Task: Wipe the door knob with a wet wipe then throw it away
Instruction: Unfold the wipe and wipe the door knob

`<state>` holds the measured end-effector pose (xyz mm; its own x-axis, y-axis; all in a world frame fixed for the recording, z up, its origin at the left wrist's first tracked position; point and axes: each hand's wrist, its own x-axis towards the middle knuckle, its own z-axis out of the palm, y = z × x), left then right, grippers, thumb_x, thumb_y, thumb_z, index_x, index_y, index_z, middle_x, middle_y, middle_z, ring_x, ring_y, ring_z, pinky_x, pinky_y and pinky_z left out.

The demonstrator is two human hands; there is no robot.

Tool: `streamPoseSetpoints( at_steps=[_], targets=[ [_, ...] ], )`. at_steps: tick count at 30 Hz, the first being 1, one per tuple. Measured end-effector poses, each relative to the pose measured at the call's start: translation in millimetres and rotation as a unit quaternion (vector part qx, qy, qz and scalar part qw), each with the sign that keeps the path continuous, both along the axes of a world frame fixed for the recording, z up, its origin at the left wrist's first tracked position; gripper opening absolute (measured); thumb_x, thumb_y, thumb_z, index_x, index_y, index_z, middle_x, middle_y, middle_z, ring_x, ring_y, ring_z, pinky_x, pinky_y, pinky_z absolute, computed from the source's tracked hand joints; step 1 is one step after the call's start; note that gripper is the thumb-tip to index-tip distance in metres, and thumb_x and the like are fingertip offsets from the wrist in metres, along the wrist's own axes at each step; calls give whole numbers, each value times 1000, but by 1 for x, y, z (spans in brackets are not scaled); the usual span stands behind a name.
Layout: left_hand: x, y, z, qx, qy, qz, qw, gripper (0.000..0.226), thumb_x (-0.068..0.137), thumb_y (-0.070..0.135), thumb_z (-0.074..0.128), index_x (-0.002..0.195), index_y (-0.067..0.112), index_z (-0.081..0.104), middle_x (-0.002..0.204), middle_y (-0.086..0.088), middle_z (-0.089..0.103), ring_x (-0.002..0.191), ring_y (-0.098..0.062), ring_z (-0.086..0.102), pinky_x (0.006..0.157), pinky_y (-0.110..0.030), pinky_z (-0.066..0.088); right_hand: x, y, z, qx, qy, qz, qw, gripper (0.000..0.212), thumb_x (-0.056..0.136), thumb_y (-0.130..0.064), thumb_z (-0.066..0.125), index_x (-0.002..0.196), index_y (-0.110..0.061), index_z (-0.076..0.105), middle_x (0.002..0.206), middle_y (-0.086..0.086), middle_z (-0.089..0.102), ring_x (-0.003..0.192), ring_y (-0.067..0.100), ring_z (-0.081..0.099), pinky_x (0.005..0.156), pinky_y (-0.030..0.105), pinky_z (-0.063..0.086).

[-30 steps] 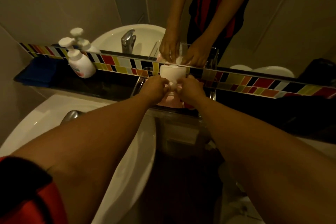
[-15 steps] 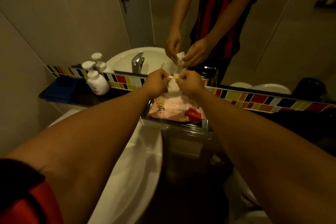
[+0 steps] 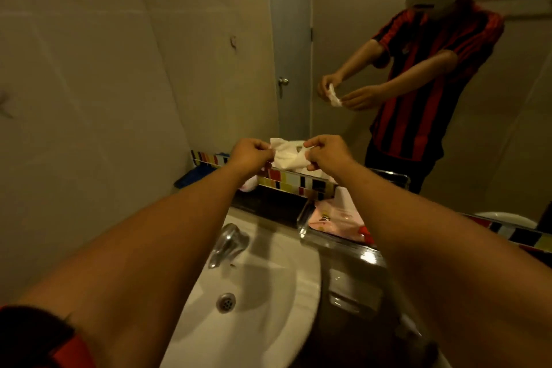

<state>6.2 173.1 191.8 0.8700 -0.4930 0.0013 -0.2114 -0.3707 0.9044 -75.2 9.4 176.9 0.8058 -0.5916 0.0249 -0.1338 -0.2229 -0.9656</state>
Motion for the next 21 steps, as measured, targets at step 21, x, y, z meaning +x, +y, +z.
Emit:
streamPoseSetpoints(
  at_steps=[21],
  targets=[
    [-121,400,64,-59,-10,196,979,35,84,-4,67,119,-2,66,111,-21,67,92,-28,66,80,-32,60,-33,371,67,33,-48,273,960,29,92,4,46,110,-3,67,108,15,62,90,27,63,53,27,60]
  ],
)
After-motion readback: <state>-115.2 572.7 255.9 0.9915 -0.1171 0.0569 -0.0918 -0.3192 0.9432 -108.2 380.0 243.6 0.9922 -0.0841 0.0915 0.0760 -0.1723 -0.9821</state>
